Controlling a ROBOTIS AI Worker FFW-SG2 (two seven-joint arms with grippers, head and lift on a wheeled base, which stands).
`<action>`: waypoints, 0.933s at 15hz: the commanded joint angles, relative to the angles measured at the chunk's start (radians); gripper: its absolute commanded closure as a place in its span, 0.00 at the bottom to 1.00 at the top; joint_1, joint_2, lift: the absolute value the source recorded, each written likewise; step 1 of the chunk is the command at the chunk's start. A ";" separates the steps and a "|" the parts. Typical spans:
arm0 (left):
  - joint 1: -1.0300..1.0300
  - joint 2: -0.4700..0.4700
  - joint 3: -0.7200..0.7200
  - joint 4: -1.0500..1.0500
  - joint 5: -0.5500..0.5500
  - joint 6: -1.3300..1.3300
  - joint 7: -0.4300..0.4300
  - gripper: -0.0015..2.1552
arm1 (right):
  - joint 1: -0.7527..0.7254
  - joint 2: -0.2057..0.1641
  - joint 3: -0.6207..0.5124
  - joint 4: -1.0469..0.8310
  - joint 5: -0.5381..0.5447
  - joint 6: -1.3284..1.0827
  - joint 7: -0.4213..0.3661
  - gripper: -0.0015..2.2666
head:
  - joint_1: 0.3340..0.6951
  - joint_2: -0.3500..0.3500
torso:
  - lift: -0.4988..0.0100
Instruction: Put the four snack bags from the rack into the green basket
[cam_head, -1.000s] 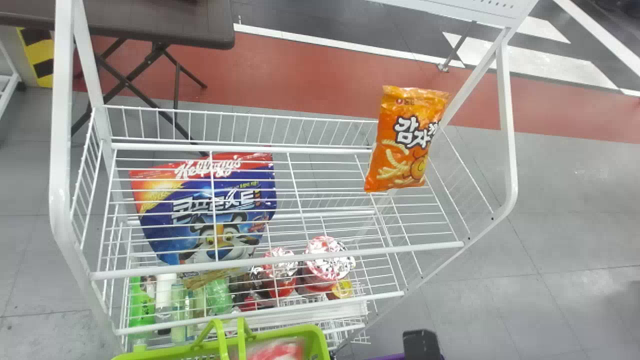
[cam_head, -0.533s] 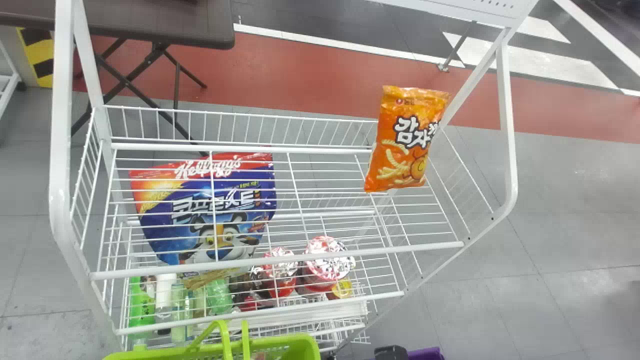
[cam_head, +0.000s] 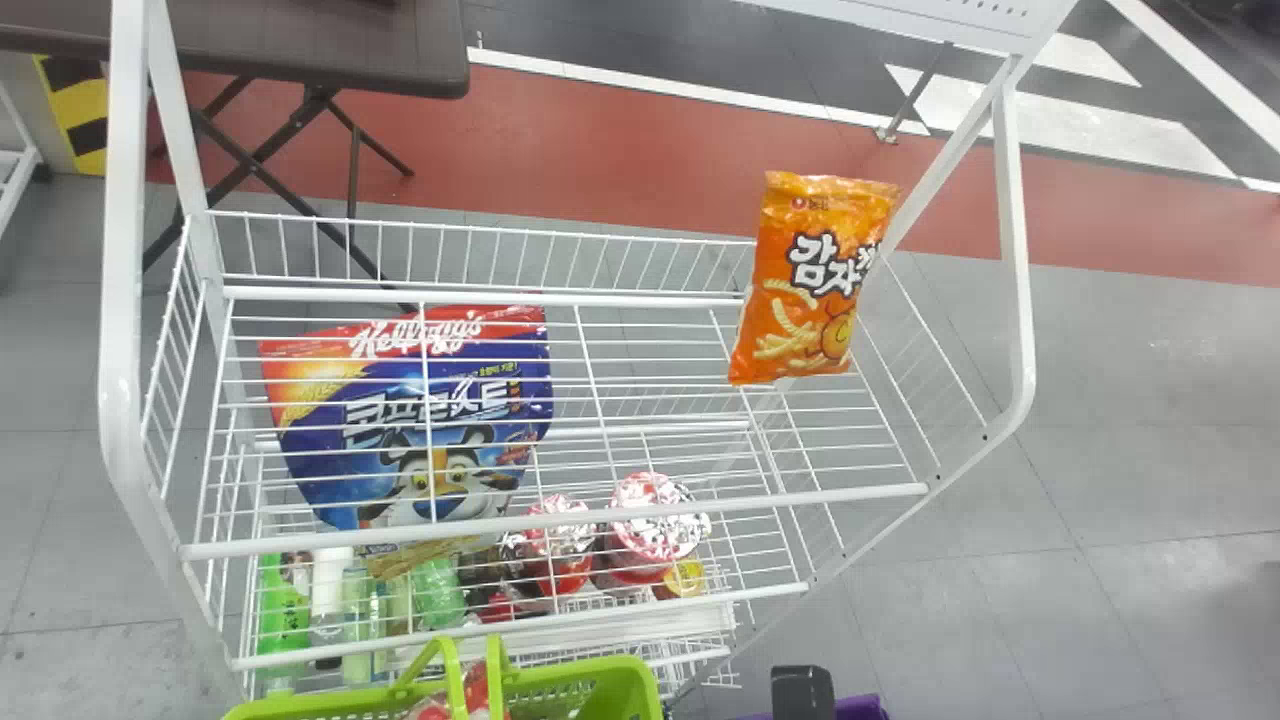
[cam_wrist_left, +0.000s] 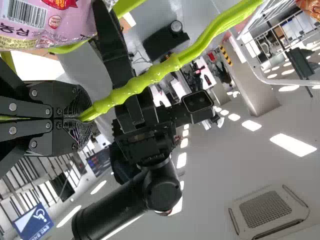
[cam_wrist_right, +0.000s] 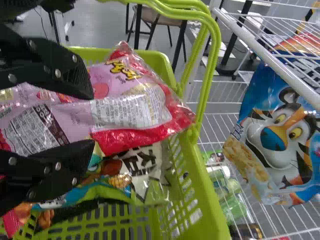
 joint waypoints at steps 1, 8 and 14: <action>-0.002 -0.002 -0.002 0.002 -0.002 0.003 0.000 0.99 | 0.000 0.000 -0.006 -0.001 0.033 -0.105 -0.005 0.03 | 1.00 0.00 | 0.97; -0.004 -0.002 0.001 0.004 -0.002 0.003 0.000 0.99 | 0.000 0.002 0.005 0.002 0.122 -0.636 -0.060 0.03 | 1.00 0.00 | 0.97; 0.001 0.000 -0.008 0.005 -0.003 0.000 0.000 0.99 | -0.210 0.000 -0.032 0.178 0.208 -1.179 -0.302 0.03 | 1.00 0.00 | 0.97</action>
